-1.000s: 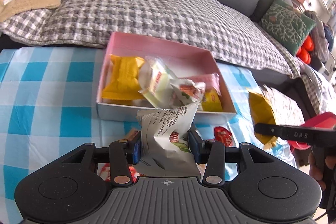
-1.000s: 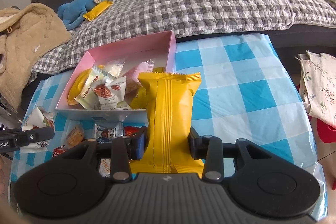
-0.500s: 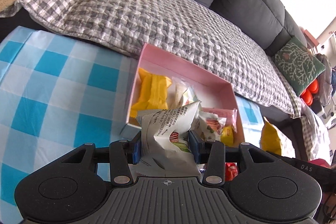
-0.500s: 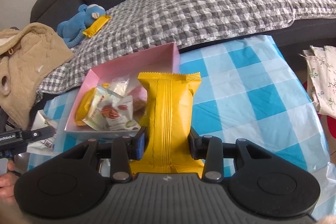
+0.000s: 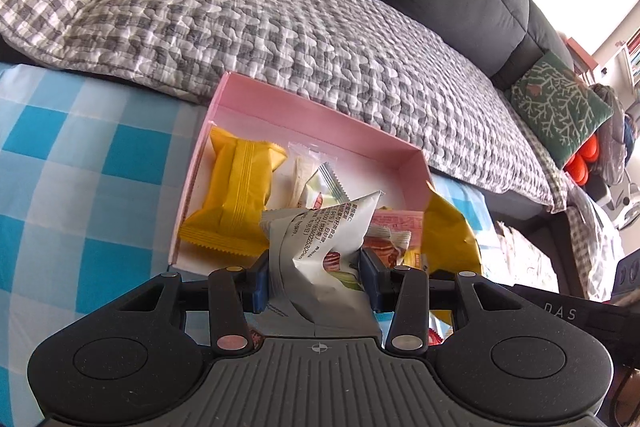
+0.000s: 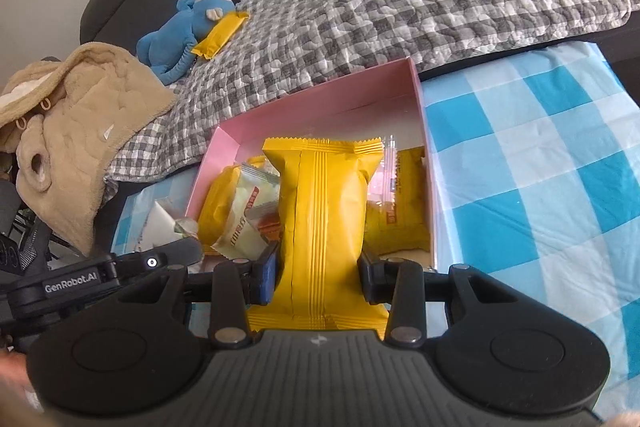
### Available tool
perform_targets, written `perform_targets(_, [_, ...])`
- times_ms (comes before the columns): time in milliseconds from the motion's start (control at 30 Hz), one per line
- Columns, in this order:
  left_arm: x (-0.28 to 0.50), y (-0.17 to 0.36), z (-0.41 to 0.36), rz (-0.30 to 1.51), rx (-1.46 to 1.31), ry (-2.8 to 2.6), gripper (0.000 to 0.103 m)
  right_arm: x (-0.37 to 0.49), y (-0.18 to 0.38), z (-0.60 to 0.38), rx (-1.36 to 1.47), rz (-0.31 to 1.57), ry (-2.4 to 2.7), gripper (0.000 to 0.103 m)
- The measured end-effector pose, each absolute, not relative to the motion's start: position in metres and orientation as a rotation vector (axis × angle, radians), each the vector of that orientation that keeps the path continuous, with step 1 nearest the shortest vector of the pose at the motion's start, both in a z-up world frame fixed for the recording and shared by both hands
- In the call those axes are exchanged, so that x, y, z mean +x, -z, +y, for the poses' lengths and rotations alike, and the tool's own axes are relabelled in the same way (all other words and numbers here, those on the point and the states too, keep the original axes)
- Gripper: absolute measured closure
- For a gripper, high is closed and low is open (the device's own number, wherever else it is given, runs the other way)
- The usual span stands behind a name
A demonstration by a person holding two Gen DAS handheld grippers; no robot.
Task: Organize snacks
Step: 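Carry both snacks over the pink box and open both tools to drop them, then withdraw both open tools from the box back over the remaining snacks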
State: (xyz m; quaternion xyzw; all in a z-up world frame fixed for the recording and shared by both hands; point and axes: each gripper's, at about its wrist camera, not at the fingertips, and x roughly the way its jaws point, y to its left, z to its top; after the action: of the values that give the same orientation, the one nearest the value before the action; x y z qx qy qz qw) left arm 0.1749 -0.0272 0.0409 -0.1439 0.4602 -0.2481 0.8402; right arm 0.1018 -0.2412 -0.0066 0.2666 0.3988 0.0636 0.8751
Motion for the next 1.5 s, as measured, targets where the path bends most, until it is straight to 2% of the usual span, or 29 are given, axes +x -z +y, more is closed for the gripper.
perform_targets(400, [0.204,-0.025,-0.051,0.972,-0.291,0.527,0.06,0.14,0.022,-0.233,0.552,0.838,-0.133,0.068])
perform_targets(667, [0.224,-0.011,-0.067,0.876,-0.246,0.492,0.062,0.15,0.016,-0.235,0.475,0.72,-0.051,0.068])
perform_targets(767, [0.224,-0.012,-0.068,0.843,-0.239,0.491,0.061,0.149,0.014,-0.234,0.448,0.692,-0.047,0.062])
perform_targets(867, [0.224,-0.02,-0.064,0.829,-0.241,0.488,0.059,0.147,0.013,-0.232,0.402,0.688,-0.035,0.046])
perform_targets(900, [0.223,-0.023,-0.062,0.825,-0.243,0.484,0.058,0.147,0.01,-0.232,0.386,0.68,-0.02,0.044])
perform_targets(1167, [0.205,-0.063,-0.039,0.743,-0.266,0.452,0.036,0.123,-0.017,-0.237,0.393,0.621,0.013,0.041])
perform_targets(1500, [0.163,-0.072,0.003,0.799,-0.282,0.342,0.036,0.079,-0.035,-0.242,0.467,0.62,0.002,0.036])
